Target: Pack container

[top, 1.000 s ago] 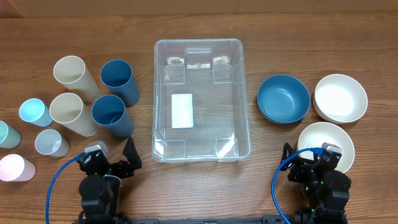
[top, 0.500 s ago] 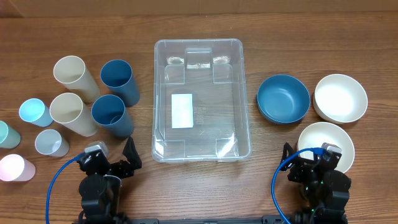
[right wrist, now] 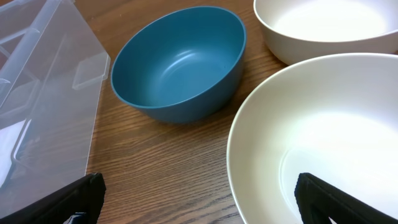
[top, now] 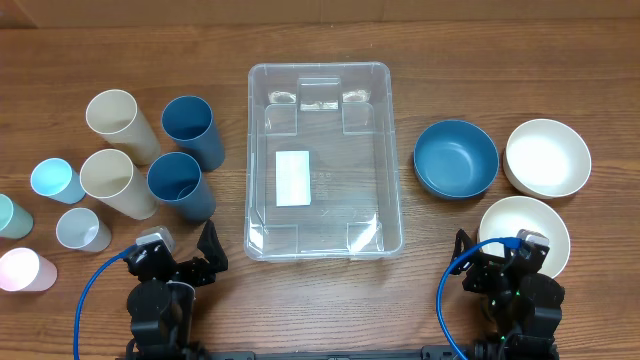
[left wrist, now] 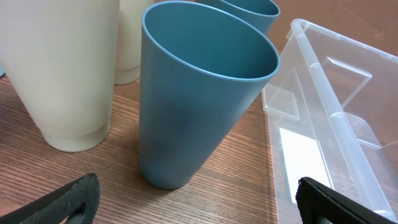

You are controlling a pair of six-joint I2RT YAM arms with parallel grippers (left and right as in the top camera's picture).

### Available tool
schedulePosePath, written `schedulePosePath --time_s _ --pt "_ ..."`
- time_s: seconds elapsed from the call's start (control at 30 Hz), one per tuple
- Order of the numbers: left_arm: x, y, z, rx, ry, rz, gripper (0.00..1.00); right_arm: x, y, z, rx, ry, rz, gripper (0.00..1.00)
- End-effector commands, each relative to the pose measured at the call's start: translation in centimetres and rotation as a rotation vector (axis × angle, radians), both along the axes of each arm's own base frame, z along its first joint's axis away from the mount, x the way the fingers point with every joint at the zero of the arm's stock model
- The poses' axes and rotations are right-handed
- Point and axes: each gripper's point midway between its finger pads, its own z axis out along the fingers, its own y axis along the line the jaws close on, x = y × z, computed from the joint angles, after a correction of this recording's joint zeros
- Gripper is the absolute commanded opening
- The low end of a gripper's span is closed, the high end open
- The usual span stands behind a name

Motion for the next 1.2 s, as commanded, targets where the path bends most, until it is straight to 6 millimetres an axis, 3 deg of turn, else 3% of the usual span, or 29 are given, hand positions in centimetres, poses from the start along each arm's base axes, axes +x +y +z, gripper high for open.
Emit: schedulePosePath --time_s 0.0,0.13,0.27,0.43,0.53,0.7,0.9,1.03,1.17 --pt "0.1 -0.2 0.1 -0.009 -0.012 -0.009 1.00 0.0 0.1 -0.7 -0.007 0.010 0.011 1.00" --pt "0.1 -0.2 0.1 -0.010 -0.014 -0.009 1.00 0.2 0.2 -0.2 -0.005 -0.013 0.017 1.00" --pt "0.1 -0.8 0.2 -0.022 -0.017 -0.043 1.00 0.3 1.9 0.2 0.109 -0.024 0.065 1.00" --pt "0.0 -3.3 0.4 -0.069 -0.021 -0.178 1.00 0.6 1.9 0.7 0.289 -0.037 -0.028 1.00" --pt "-0.3 -4.7 2.0 -0.092 -0.053 -0.261 1.00 1.0 2.5 1.8 0.302 -0.080 0.019 1.00" --pt "-1.8 -5.4 8.4 -0.093 -0.144 -0.296 1.00 1.4 3.3 5.5 0.301 -0.195 0.088 1.00" --pt "-4.7 -5.1 16.4 -0.059 -0.286 -0.278 1.00 0.5 3.4 11.8 0.271 -0.320 0.111 1.00" --pt "-5.7 -3.1 21.0 -0.027 -0.345 -0.159 1.00 0.4 3.4 14.5 0.278 -0.274 0.101 1.00" --pt "-5.1 0.1 25.1 0.054 -0.289 0.012 1.00 2.1 3.1 17.1 0.293 -0.162 0.076 1.00"
